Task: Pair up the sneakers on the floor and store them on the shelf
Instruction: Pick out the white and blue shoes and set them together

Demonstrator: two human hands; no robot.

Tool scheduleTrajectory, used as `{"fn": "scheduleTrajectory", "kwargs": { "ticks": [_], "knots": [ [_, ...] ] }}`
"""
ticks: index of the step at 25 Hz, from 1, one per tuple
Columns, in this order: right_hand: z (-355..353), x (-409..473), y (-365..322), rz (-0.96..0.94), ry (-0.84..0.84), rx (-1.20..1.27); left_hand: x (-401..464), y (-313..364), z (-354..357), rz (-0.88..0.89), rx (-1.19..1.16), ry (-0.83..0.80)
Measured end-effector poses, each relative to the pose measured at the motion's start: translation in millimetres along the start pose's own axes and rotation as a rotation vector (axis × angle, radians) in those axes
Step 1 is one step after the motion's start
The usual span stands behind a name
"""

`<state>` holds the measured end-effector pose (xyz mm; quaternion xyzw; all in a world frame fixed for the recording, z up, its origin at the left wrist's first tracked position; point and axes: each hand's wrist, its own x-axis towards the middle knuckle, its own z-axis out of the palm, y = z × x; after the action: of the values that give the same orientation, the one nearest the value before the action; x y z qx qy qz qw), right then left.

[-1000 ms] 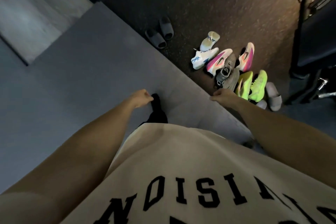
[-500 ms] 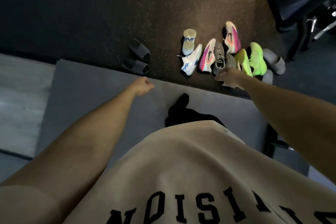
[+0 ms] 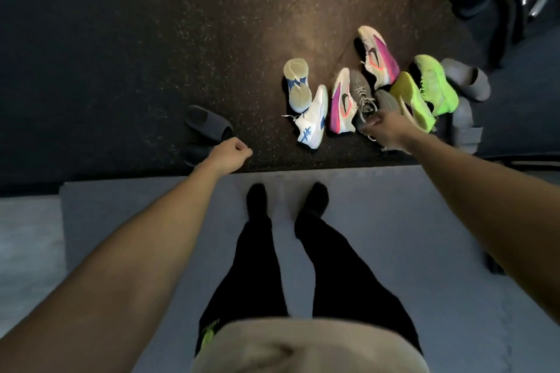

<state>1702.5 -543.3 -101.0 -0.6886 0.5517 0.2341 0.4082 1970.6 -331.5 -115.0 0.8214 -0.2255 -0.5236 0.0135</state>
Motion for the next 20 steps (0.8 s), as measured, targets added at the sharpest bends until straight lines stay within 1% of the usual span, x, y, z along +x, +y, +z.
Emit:
{"fn": "scheduleTrajectory", "kwargs": {
  "ticks": [3, 7, 10, 15, 17, 20],
  "knots": [
    [41, 79, 2, 0.020, 0.032, 0.004, 103, -9, 7, 0.002, 0.040, 0.014],
    [101, 187, 19, 0.019, 0.083, -0.008, 235, -22, 31, 0.056, 0.085, 0.039],
    [153, 252, 34, -0.006, 0.089, -0.008, 321, -32, 56, 0.100, 0.131, 0.052],
    [249, 348, 50, -0.102, 0.094, -0.064, 450, -45, 99, 0.213, 0.128, 0.057],
    [277, 376, 51, -0.100, 0.149, -0.146, 490, -44, 109, 0.261, 0.103, 0.079],
    [308, 412, 50, -0.157, 0.346, -0.324, 548, -38, 125, 0.321, 0.045, 0.140]
  ]
}}
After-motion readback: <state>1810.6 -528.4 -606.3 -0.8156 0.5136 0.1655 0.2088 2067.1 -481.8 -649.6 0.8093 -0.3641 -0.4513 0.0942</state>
